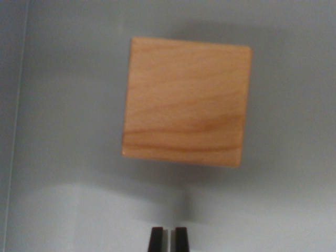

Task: Push wooden cube

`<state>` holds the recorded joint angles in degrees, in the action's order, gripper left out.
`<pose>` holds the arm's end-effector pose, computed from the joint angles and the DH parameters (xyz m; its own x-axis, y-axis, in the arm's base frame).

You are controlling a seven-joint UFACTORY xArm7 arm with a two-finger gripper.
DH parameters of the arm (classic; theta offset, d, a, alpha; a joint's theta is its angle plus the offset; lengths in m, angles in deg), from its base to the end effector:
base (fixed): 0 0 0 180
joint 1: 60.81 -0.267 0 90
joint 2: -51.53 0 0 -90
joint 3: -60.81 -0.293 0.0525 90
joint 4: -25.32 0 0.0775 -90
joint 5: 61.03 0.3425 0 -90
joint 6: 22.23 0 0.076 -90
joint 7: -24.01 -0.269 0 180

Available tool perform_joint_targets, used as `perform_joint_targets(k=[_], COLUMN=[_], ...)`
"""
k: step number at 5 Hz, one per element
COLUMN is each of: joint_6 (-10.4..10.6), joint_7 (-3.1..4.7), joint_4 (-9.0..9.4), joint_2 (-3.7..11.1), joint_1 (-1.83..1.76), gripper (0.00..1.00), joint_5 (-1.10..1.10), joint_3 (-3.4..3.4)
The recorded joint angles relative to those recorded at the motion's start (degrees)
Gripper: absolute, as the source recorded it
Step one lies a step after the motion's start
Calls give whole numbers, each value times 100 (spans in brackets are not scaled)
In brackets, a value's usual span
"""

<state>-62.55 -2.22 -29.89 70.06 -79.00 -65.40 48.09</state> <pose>0.4024 0.2438 0.0301 0.9896 0.1313 -0.0583 0.1317 -0.9913 0.0021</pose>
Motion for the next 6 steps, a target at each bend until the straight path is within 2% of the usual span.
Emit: perform_joint_targets(k=[1, 2, 3, 4, 5, 6], joint_6=[-40, -40, -100, -100, -176, -176], joint_7=[20, 20, 50, 50, 88, 88], joint_4=[-103, -103, -258, -258, -453, -453], joint_2=[64, 64, 159, 159, 279, 279], joint_1=[6, 6, 15, 15, 26, 26], gripper=[100, 100, 100, 100, 100, 100], joint_5=[-6, -6, -15, -15, -26, -26], joint_3=[12, 12, 30, 30, 53, 53])
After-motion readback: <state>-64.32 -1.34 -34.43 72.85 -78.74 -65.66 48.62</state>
